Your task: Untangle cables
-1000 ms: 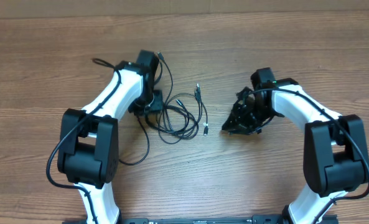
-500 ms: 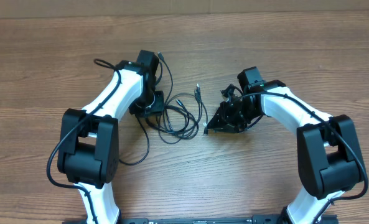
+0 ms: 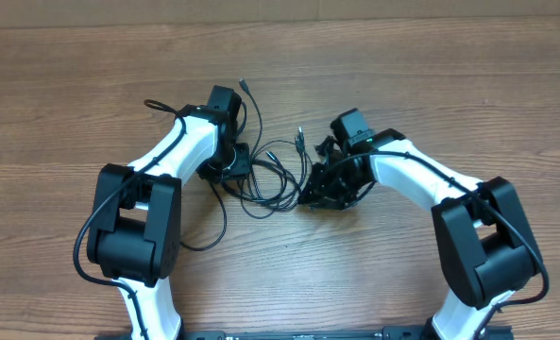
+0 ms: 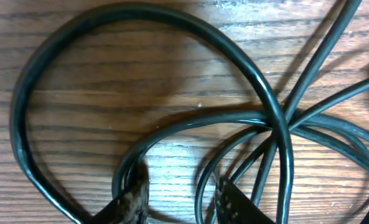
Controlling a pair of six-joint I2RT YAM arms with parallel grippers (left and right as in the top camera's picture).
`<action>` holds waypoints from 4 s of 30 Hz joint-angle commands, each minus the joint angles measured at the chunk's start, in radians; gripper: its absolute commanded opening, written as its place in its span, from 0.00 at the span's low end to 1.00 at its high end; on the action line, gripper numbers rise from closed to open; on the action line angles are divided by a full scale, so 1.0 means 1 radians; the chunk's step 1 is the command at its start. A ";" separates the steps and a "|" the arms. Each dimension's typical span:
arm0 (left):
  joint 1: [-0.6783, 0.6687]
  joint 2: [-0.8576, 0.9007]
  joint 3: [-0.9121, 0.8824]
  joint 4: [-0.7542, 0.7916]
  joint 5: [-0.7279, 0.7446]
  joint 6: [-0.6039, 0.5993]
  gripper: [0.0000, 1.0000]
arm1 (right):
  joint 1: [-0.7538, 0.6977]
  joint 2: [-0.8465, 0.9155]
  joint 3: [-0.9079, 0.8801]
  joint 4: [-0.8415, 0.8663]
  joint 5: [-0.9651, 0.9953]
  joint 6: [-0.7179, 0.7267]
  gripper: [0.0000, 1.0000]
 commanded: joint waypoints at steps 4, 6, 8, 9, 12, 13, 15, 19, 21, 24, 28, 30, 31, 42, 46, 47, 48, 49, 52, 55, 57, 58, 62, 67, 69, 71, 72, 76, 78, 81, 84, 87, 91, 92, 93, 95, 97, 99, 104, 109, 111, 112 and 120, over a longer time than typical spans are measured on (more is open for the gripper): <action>-0.008 0.009 -0.031 0.002 -0.031 -0.020 0.35 | 0.056 -0.006 0.014 0.041 0.115 0.156 0.27; -0.008 0.009 -0.031 0.003 -0.031 -0.020 0.35 | 0.080 -0.006 0.010 0.058 0.140 0.193 0.29; -0.008 0.009 -0.032 0.005 -0.031 -0.020 0.35 | 0.102 -0.006 0.003 0.080 0.163 0.223 0.30; -0.008 0.009 -0.032 0.005 -0.032 -0.020 0.35 | 0.112 -0.006 0.000 0.090 0.178 0.241 0.31; -0.008 0.009 -0.031 0.004 -0.032 -0.020 0.35 | 0.149 -0.006 -0.014 0.134 0.251 0.322 0.31; -0.008 0.009 -0.032 0.004 -0.032 -0.020 0.35 | 0.159 -0.006 -0.017 0.140 0.270 0.352 0.30; -0.008 0.009 -0.031 0.004 -0.032 -0.019 0.35 | 0.175 -0.006 -0.023 0.144 0.297 0.406 0.26; -0.008 0.009 -0.032 0.001 -0.032 -0.019 0.35 | 0.195 -0.006 -0.023 0.138 0.332 0.433 0.16; -0.008 0.009 -0.032 0.002 -0.032 -0.019 0.36 | 0.203 -0.006 -0.023 0.134 0.349 0.434 0.16; -0.008 0.009 -0.032 0.002 -0.032 -0.020 0.36 | 0.207 -0.006 -0.023 0.106 0.368 0.439 0.18; -0.008 0.009 -0.032 0.002 -0.032 -0.020 0.36 | 0.207 -0.006 -0.025 0.039 0.431 0.510 0.26; -0.008 0.009 -0.032 0.002 -0.032 -0.024 0.36 | 0.207 -0.005 -0.029 0.036 0.439 0.509 0.32; -0.008 0.009 -0.032 0.003 -0.032 -0.024 0.36 | 0.207 -0.003 -0.029 0.036 0.439 0.510 0.35; -0.006 0.009 -0.032 -0.014 -0.031 -0.021 0.37 | 0.198 0.021 0.124 -0.170 0.377 0.428 0.36; -0.007 0.009 -0.032 -0.005 -0.032 -0.018 0.38 | 0.200 0.021 0.258 -0.308 0.474 0.420 0.45; -0.006 0.009 -0.032 -0.002 -0.032 -0.018 0.38 | 0.200 0.021 0.270 -0.308 0.473 0.421 0.46; -0.006 0.009 -0.032 -0.001 -0.032 -0.018 0.41 | 0.201 0.021 0.275 -0.297 0.468 0.422 0.47; -0.006 0.009 -0.032 0.000 -0.032 -0.018 0.44 | 0.203 0.022 0.275 -0.284 0.468 0.428 0.49; -0.007 0.009 -0.032 0.000 -0.032 -0.018 0.43 | 0.225 0.047 0.274 -0.259 0.479 0.489 0.56; -0.007 0.009 -0.032 0.000 -0.036 -0.018 0.39 | 0.251 0.077 0.274 -0.258 0.512 0.536 0.58; -0.007 0.009 -0.032 0.000 -0.037 -0.018 0.38 | 0.267 0.098 0.274 -0.253 0.517 0.543 0.59; -0.007 0.009 -0.032 0.000 -0.036 -0.018 0.38 | 0.275 0.113 0.274 -0.248 0.517 0.543 0.59; -0.006 0.009 -0.032 0.000 -0.037 -0.018 0.39 | 0.291 0.168 0.274 -0.240 0.567 0.563 0.64; -0.006 0.009 -0.032 -0.001 -0.037 -0.006 0.39 | 0.278 0.213 0.274 -0.280 0.580 0.565 0.64; -0.006 0.009 -0.032 -0.001 -0.037 0.000 0.38 | 0.277 0.216 0.274 -0.296 0.590 0.564 0.64; -0.006 0.009 -0.032 0.000 -0.037 0.000 0.39 | 0.277 0.216 0.274 -0.315 0.610 0.563 0.64; -0.006 0.009 -0.032 0.002 -0.040 0.000 0.39 | 0.277 0.216 0.274 -0.323 0.615 0.560 0.64; -0.006 0.009 -0.032 0.002 -0.058 0.000 0.38 | 0.270 0.216 0.274 -0.348 0.640 0.555 0.65; -0.006 0.009 -0.032 0.002 -0.063 0.000 0.38 | 0.254 0.216 0.274 -0.351 0.640 0.533 0.65; -0.006 0.009 -0.032 0.002 -0.073 0.000 0.38 | 0.229 0.216 0.274 -0.380 0.648 0.526 0.65; -0.006 0.009 -0.032 0.000 -0.089 0.000 0.38 | 0.196 0.217 0.274 -0.415 0.684 0.500 0.65; -0.006 0.009 -0.032 0.000 -0.099 0.000 0.38 | 0.170 0.217 0.273 -0.448 0.744 0.500 0.65; -0.006 0.009 -0.032 0.000 -0.100 0.000 0.39 | 0.156 0.217 0.253 -0.453 0.790 0.500 0.65; -0.006 0.009 -0.032 0.000 -0.100 0.000 0.39 | 0.155 0.217 0.246 -0.449 0.790 0.500 0.65; -0.006 0.009 -0.032 -0.001 -0.099 0.000 0.39 | 0.155 0.217 0.240 -0.445 0.790 0.499 0.66; -0.006 0.009 -0.032 -0.002 -0.099 0.000 0.39 | 0.155 0.217 0.236 -0.439 0.788 0.464 0.69; -0.006 0.009 -0.032 -0.002 -0.098 0.000 0.39 | 0.148 0.216 0.250 -0.444 0.732 0.372 0.68; -0.006 0.009 -0.032 -0.001 -0.098 0.000 0.39 | 0.137 0.216 0.294 -0.472 0.641 0.306 0.63; -0.006 0.009 -0.032 0.000 -0.098 0.000 0.39 | 0.126 0.209 0.457 -0.547 0.513 0.178 0.65; -0.006 0.009 -0.032 -0.002 -0.098 0.000 0.39 | 0.148 0.209 0.508 -0.548 0.489 0.152 0.70; -0.006 0.009 -0.032 -0.002 -0.098 0.000 0.39 | 0.165 0.210 0.489 -0.534 0.493 0.169 0.70; -0.006 0.009 -0.032 -0.002 -0.098 0.000 0.39 | 0.173 0.210 0.482 -0.527 0.497 0.184 0.70; -0.006 0.009 -0.032 -0.002 -0.098 0.000 0.40 | 0.200 0.210 0.366 -0.409 0.529 0.195 0.75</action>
